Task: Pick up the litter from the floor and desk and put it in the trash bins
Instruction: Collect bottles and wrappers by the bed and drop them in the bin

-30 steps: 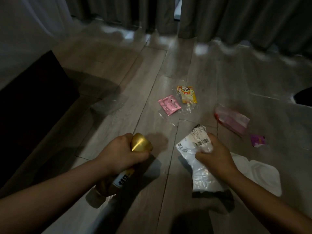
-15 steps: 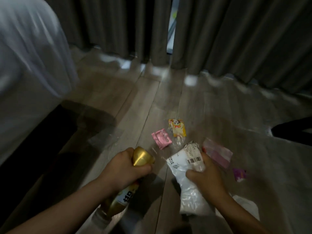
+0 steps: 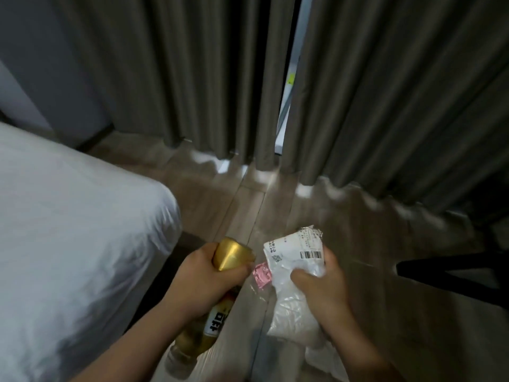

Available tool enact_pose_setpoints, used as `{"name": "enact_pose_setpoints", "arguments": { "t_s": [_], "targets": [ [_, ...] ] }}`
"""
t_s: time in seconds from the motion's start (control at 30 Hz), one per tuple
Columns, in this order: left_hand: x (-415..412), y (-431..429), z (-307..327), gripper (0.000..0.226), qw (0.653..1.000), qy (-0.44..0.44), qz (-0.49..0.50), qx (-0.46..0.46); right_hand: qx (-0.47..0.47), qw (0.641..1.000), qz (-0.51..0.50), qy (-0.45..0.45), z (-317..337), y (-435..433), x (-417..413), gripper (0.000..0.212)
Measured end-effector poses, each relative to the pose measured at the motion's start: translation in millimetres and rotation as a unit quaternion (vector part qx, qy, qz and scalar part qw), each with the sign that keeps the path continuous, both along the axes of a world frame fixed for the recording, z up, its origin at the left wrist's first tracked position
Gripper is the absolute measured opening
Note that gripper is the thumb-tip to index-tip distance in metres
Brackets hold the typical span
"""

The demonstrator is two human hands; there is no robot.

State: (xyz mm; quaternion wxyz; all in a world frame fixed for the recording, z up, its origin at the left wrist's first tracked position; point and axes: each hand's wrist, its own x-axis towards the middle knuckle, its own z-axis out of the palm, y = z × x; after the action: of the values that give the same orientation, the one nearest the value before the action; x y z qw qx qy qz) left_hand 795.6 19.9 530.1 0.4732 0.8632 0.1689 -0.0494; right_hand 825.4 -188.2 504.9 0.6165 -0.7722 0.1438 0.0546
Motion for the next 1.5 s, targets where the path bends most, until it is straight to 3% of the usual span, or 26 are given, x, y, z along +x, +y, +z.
{"name": "enact_pose_setpoints", "arguments": {
  "t_s": [0.17, 0.4, 0.5, 0.63, 0.83, 1.07, 1.2, 1.33, 1.5],
  "targets": [
    [9, -27, 162, 0.054, 1.000, -0.029, -0.003, 0.008, 0.012, 0.998, 0.017, -0.061, 170, -32, 8, 0.044],
    [29, -99, 396, 0.049, 0.987, -0.156, -0.028, 0.031, -0.024, 0.981, -0.004, -0.191, 421, -113, 8, 0.040],
    [27, -135, 471, 0.039, 0.974, -0.223, -0.046, -0.003, -0.058, 0.965, -0.013, -0.255, 504, -149, -7, 0.040],
    [12, -175, 541, 0.043, 0.954, -0.282, -0.091, -0.055, -0.079, 0.943, -0.050, -0.318, 581, -188, -42, 0.041],
    [-1, -220, 613, 0.047, 0.920, -0.328, -0.168, -0.131, -0.127, 0.908, -0.127, -0.378, 650, -223, -94, 0.048],
    [-19, -255, 640, 0.049, 0.863, -0.313, -0.330, -0.220, -0.154, 0.875, -0.266, -0.374, 669, -229, -171, 0.047],
    [-39, -273, 637, 0.056, 0.815, -0.271, -0.429, -0.281, -0.173, 0.843, -0.361, -0.358, 661, -227, -225, 0.049],
    [-72, -304, 632, 0.050, 0.761, -0.221, -0.521, -0.317, -0.201, 0.798, -0.460, -0.333, 657, -222, -297, 0.048],
    [-144, -347, 631, 0.048, 0.679, -0.150, -0.605, -0.387, -0.292, 0.720, -0.558, -0.291, 671, -200, -400, 0.044]
  ]
}}
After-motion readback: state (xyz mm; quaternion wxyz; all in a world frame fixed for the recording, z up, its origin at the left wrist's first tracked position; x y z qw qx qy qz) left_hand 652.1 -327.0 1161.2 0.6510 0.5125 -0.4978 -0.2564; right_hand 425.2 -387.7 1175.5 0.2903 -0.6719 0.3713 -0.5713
